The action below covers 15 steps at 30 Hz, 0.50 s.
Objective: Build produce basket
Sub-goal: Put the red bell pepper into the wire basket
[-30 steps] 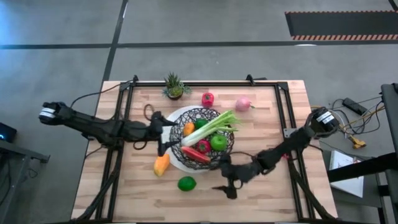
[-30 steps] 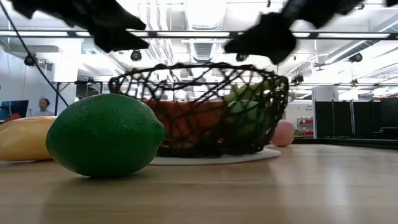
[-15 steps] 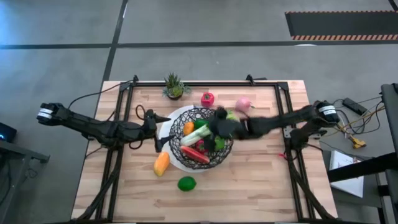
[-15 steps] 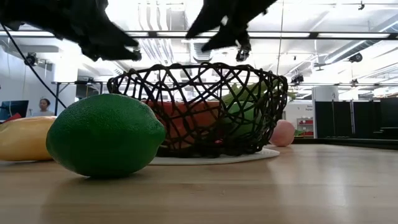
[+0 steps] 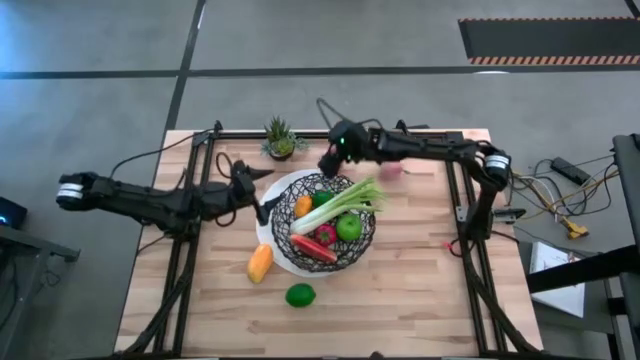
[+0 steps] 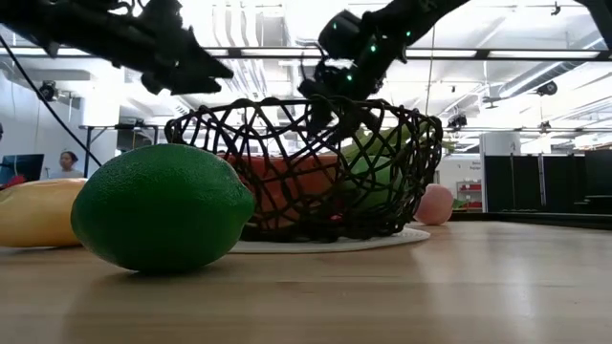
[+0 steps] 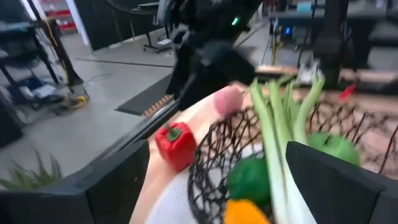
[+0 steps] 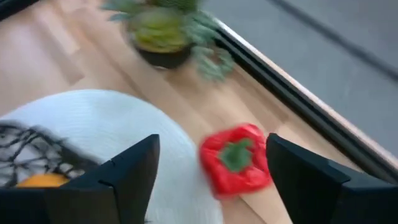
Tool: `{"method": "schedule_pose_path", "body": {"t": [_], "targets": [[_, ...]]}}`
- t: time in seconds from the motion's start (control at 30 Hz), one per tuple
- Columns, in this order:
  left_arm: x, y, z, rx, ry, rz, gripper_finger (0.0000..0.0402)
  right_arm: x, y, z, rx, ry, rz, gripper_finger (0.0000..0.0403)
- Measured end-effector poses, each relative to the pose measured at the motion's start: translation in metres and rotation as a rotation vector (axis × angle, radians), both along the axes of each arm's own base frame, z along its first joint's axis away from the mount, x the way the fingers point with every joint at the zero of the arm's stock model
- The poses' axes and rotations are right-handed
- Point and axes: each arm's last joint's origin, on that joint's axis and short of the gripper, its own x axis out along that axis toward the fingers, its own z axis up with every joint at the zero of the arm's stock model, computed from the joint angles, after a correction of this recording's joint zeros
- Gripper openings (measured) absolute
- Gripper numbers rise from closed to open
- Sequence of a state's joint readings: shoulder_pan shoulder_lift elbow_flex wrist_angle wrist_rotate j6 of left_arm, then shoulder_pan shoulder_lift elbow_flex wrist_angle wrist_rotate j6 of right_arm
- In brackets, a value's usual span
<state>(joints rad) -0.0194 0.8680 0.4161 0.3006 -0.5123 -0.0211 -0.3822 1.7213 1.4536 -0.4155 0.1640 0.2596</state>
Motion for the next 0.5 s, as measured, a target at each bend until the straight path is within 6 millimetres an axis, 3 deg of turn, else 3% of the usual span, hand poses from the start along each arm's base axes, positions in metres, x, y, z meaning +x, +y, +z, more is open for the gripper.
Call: {"method": "schedule_pose_path", "body": {"t": [0.13,0.3,0.5], "targets": [[0.002,0.001,0.009,-0.079,-0.064,-0.005,0.0361,-0.008,-0.022,0.007,0.102,-0.012,-0.086,0.0261],[0.004,0.0,0.02,-0.311,-0.208,-0.027,0.0361,-0.008,-0.031,0.009,0.151,-0.032,-0.141,0.0256],[0.005,-0.002,0.022,-0.544,-0.302,-0.056,0.0361,-0.004,-0.038,-0.005,0.237,0.051,-0.216,0.0255]]}}
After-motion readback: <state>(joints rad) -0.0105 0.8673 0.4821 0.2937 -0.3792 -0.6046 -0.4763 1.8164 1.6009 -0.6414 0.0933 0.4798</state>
